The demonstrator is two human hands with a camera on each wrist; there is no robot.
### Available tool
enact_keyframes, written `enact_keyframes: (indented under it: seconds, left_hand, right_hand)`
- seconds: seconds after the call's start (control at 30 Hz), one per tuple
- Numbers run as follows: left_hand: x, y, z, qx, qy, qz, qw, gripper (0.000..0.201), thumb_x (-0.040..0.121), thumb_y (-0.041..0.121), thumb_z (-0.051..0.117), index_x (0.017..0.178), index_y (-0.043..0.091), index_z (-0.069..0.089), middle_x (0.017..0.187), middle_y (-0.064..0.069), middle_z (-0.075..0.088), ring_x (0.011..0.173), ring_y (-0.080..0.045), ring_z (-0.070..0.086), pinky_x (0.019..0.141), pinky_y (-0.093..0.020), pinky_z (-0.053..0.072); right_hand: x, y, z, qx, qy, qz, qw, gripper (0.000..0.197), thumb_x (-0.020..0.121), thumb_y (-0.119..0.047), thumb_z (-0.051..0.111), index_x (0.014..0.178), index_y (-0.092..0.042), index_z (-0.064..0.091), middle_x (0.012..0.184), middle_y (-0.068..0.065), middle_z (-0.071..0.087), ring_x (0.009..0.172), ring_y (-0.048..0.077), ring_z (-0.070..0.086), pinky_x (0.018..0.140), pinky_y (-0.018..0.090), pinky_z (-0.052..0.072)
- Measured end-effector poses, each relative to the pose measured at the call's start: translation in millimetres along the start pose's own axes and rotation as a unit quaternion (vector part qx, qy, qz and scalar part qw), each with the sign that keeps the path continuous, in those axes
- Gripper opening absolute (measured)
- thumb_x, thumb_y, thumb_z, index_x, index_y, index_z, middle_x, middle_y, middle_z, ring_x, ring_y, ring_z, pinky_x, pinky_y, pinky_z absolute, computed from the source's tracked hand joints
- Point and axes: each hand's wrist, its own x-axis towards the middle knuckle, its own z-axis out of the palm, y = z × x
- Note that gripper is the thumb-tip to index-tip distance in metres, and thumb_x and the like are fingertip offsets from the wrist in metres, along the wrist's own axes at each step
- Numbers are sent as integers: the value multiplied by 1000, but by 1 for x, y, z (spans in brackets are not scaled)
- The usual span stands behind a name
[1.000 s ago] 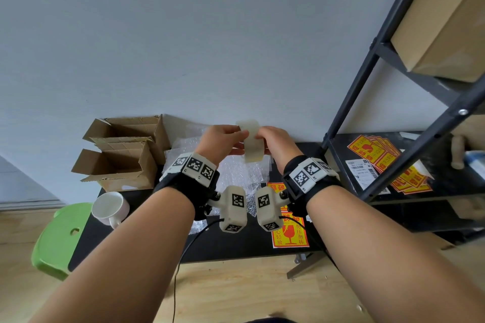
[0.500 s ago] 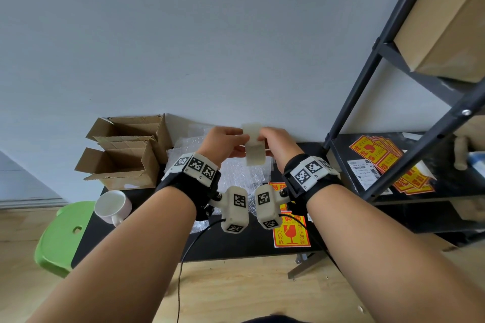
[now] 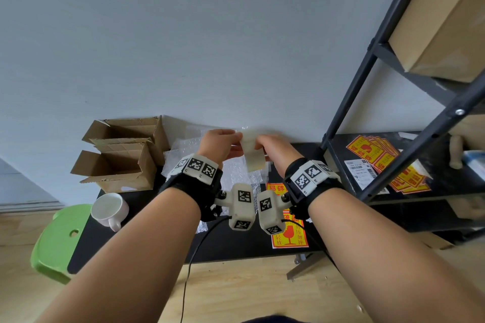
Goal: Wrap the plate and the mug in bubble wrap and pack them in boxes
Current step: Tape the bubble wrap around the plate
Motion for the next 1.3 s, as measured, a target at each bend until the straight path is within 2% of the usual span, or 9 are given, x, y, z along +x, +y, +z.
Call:
enact_keyframes:
  seconds: [0.13,0.33,0.5,0.67,0.73,0.9,1.0,1.1,1.3]
  left_hand:
    - [2,-1,-2,32,-6,11,999,35,92,6,62,123,-5,54,87,-14,66,66,-21,66,61,-26,59]
    - [-3,-4,-5,100,-57,35,993,53,86,0,68,134,-3,47,84,-10,65,67,-18,63,69,-28,58]
    - [-5,-5,-6,87,-67,31,993,60,81,-7,71,136,-4,45,93,-15,64,74,-24,67,74,-34,60]
    - [-2,-5,-6,44,-53,32,997,55,82,-7,68,133,-1,46,84,-15,64,68,-23,66,70,-36,61]
    - [0,-4,-7,24,-37,29,999,49,84,-6,67,130,1,49,83,-15,65,64,-21,66,68,-33,61]
    - [4,-2,-8,23,-27,30,999,34,88,-3,63,121,2,55,80,-15,67,58,-17,68,63,-27,60]
    - [3,-2,-7,60,-45,43,996,36,90,2,63,124,2,54,90,-17,66,68,-22,67,73,-35,60]
    - [1,-3,-5,103,-75,54,990,44,87,2,67,128,8,53,91,-14,65,79,-27,66,82,-39,58]
    - [1,-6,-4,119,-52,68,989,44,83,-3,69,124,6,57,81,-12,64,71,-25,66,75,-36,60]
  right_hand:
    - [0,4,3,22,-6,1,1000,12,82,-8,50,74,-12,57,96,13,57,94,30,55,96,48,47]
    - [-1,9,2,51,-6,8,999,11,89,-15,50,89,-11,60,104,15,62,97,30,58,95,45,47]
    - [-1,12,4,76,-6,12,997,15,91,-15,47,95,-9,60,100,13,60,94,26,58,88,41,48]
    - [-3,4,6,27,-12,17,999,29,77,-4,49,101,6,62,100,15,56,96,30,54,92,45,48]
    - [-2,4,6,9,-12,5,1000,38,70,-6,50,102,10,61,94,14,55,89,28,52,83,41,45]
    - [2,7,4,13,-10,-8,1000,30,79,1,49,103,11,63,96,15,58,89,26,54,81,38,47]
    - [8,9,4,22,-14,-8,1000,26,80,0,49,98,10,64,98,16,60,91,28,56,92,45,49]
    - [12,10,4,58,-9,5,998,13,83,-3,50,81,-5,62,96,14,59,92,28,57,91,43,49]
    - [15,10,5,51,-8,16,999,19,81,-2,49,95,0,62,101,15,58,102,34,57,98,48,46]
